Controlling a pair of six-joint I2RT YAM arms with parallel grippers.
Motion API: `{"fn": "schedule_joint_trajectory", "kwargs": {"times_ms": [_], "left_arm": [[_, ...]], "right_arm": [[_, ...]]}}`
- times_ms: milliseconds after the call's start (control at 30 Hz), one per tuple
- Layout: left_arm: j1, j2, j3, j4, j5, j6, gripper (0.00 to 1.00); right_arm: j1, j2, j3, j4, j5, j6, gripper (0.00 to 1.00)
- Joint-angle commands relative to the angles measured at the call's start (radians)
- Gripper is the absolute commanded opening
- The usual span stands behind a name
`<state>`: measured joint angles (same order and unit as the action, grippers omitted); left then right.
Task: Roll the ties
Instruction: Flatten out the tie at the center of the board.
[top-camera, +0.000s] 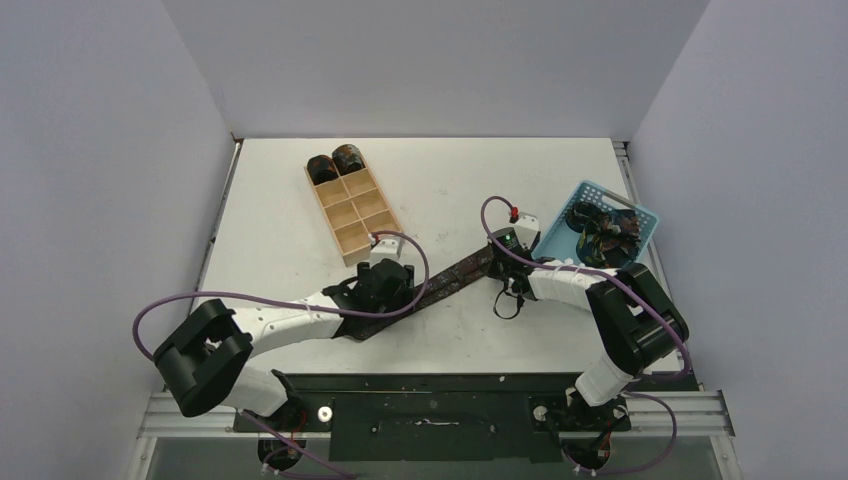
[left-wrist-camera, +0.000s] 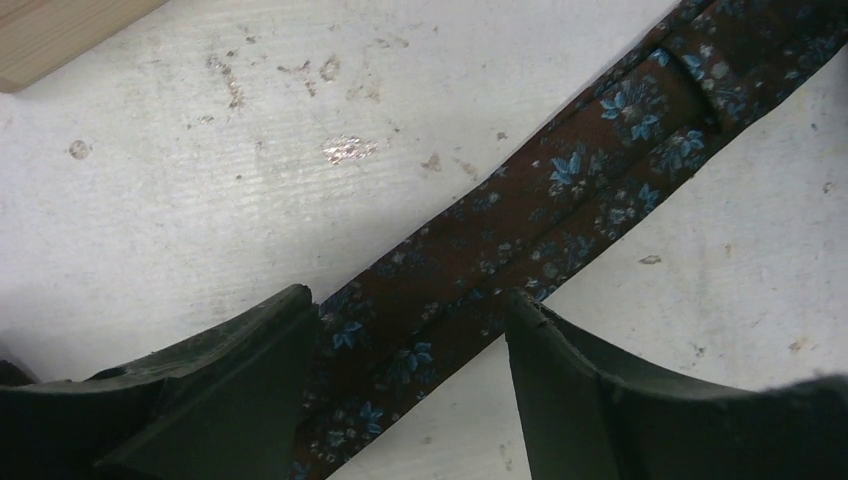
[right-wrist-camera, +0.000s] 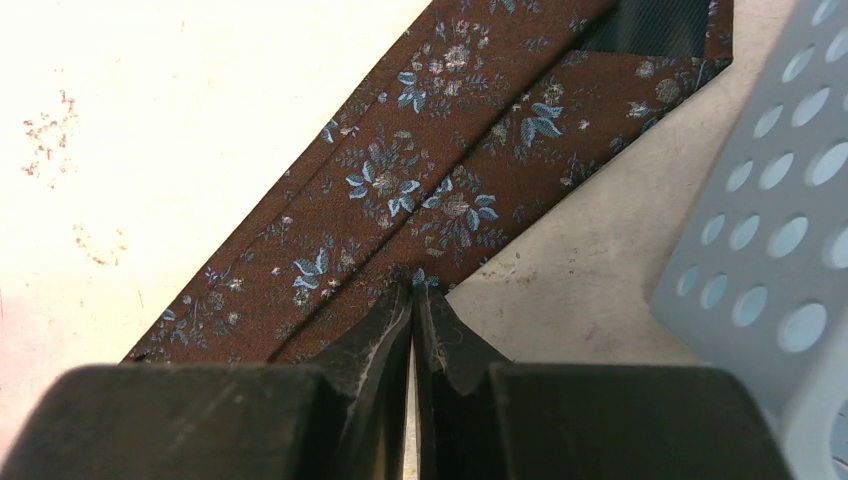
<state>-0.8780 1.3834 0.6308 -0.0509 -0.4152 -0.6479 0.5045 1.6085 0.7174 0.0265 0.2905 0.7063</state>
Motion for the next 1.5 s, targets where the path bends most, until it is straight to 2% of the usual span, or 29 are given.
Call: {"fn": "schedule_joint_trajectory", "kwargs": {"times_ms": [0,100,167,233,433,667,933,1267,1467], "left_arm": [[-0.013,0.048,0.114,-0.033,0.032,0.068,0.69],[-0.013,0.112,0.154,-0.027,0.077,0.098,0.67],[-0.013,0.161,0.184,-0.023,0.105,0.112,0.60],[-0.013,0.207,0.212,-0.028,0.120,0.118,0.57],[-0.013,0.279,0.242,-0.029,0.090,0.112,0.53],[-0.013,0.297,0.237,-0.023,0.077,0.115,0.24],[-0.014,0.240,0.189,-0.017,0.065,0.108,0.00],[-0.051,0.076,0.097,-0.063,0.058,0.080,0.00],[-0.117,0.055,0.095,-0.102,0.046,0.064,0.00]], "right_arm": [[-0.007,0.021,0.004,-0.016,0.011,0.006,0.05],[-0.007,0.021,0.004,-0.013,0.005,0.004,0.05],[-0.007,0.024,0.003,-0.011,0.003,0.003,0.05],[-0.007,0.028,0.004,-0.011,0.001,0.001,0.05],[-0.008,0.031,0.002,-0.011,0.001,-0.005,0.05],[-0.008,0.033,0.002,-0.014,0.006,-0.006,0.05],[-0.011,0.039,0.005,-0.022,0.018,-0.001,0.05],[-0.025,0.038,0.005,-0.023,0.022,0.010,0.05],[-0.024,0.041,0.008,-0.022,0.023,0.015,0.05]]}}
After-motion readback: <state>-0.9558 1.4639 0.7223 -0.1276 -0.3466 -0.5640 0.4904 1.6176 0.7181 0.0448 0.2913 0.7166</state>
